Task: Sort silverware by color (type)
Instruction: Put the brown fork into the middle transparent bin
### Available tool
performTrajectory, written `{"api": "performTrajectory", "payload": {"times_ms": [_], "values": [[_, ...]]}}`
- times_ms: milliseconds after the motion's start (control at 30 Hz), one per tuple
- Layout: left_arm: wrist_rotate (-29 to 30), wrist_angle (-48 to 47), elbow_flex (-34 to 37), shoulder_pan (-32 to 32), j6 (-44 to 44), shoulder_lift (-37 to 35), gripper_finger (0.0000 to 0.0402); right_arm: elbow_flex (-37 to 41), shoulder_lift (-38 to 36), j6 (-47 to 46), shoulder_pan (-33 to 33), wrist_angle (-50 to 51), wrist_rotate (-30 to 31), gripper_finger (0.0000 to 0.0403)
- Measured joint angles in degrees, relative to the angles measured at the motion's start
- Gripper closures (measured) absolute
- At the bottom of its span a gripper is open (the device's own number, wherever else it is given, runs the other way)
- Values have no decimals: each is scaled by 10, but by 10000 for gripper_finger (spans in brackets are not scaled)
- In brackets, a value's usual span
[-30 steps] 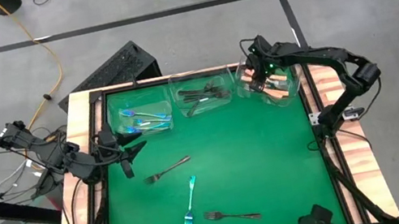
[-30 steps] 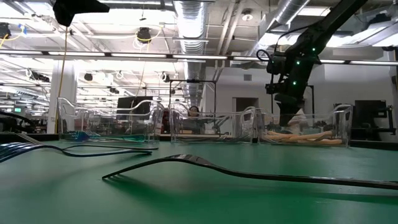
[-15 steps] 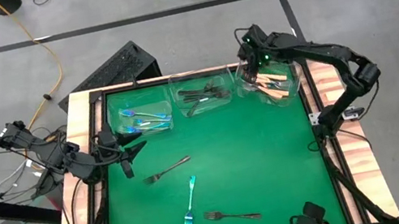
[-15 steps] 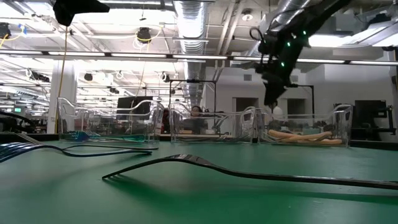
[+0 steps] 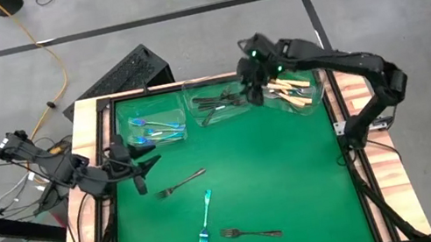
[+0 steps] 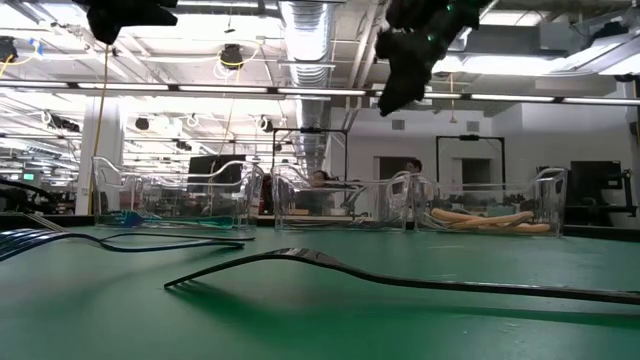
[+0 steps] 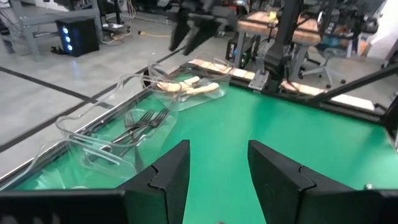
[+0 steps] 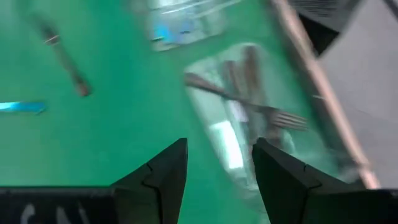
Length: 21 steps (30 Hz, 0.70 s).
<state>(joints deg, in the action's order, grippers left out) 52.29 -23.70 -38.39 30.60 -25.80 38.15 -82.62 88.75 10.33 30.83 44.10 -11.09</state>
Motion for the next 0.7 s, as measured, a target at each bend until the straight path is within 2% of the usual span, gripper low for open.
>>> {"api": "performTrajectory", "payload": {"times_ms": [133, 333, 500, 700], "values": [[-3, -1, 0, 0, 0, 16, 256, 0, 0, -14, -79, 14, 0, 200], [-9, 3, 0, 0, 5, 35, 256, 1, 0, -85, -210, 19, 3, 201], [-44, 5, 0, 0, 4, 54, 256, 4, 6, -158, -321, 20, 9, 210], [-90, 12, 0, 0, 1, 85, 256, 4, 19, -271, -446, 20, 89, 221]]}}
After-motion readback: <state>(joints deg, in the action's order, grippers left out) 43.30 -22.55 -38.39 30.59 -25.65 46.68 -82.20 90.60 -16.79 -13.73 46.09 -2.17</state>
